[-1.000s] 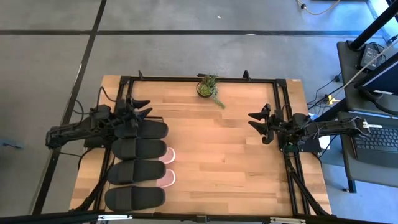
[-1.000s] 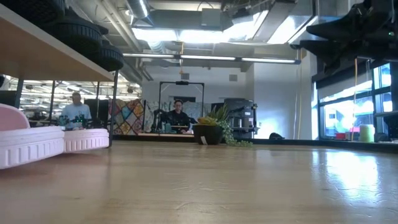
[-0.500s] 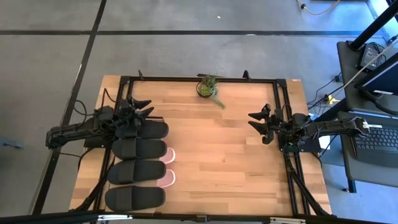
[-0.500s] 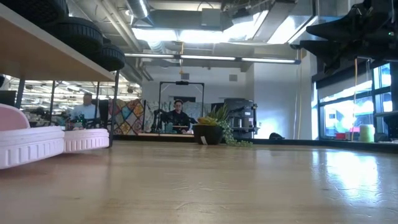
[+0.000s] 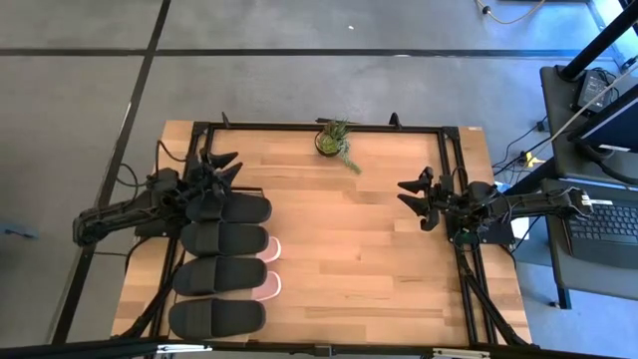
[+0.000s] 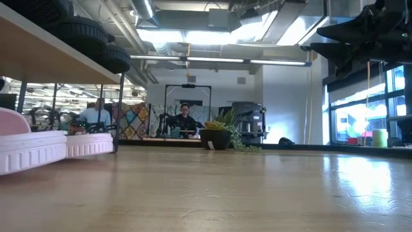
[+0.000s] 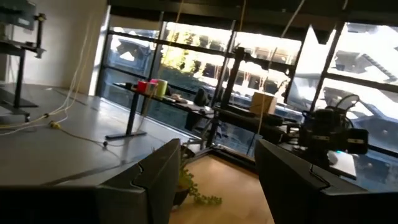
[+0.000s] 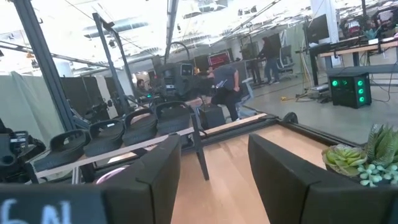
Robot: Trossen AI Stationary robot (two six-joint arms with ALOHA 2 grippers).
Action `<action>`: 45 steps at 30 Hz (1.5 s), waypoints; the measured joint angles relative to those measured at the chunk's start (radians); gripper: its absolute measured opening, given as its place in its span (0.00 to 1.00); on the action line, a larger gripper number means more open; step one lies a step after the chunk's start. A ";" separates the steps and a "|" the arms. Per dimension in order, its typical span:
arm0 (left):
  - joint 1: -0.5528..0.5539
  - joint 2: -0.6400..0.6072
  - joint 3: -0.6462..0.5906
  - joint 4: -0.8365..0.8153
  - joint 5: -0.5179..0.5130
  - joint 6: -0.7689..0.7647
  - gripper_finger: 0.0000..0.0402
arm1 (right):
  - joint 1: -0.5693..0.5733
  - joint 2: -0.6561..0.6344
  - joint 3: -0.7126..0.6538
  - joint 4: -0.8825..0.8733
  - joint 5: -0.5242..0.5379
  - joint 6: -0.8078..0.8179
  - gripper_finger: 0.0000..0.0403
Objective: Pick and place slides into the shelf
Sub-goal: Return to Home Position
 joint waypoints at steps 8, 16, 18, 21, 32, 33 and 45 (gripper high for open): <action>0.187 0.000 0.000 0.005 0.040 0.007 0.49 | 0.000 0.000 0.000 0.000 0.000 0.019 0.47; 0.400 0.000 0.002 -0.080 0.062 0.005 0.49 | 0.000 0.000 0.000 -0.003 0.000 0.026 0.47; 0.445 0.000 0.002 -0.111 0.063 -0.014 0.49 | 0.000 0.000 0.000 -0.003 0.000 0.036 0.47; 0.506 0.000 0.002 -0.135 0.106 -0.021 0.49 | 0.000 0.000 0.000 -0.007 0.000 0.046 0.47; 0.629 0.000 -0.026 -0.146 0.206 -0.046 0.49 | 0.000 0.000 0.000 -0.016 0.000 0.019 0.47; 0.633 0.000 -0.033 -0.122 0.213 -0.046 0.49 | 0.000 0.000 0.000 -0.016 0.000 0.018 0.47; 0.663 0.000 -0.049 -0.073 0.215 0.035 0.49 | 0.000 0.000 0.000 -0.023 0.000 -0.027 0.47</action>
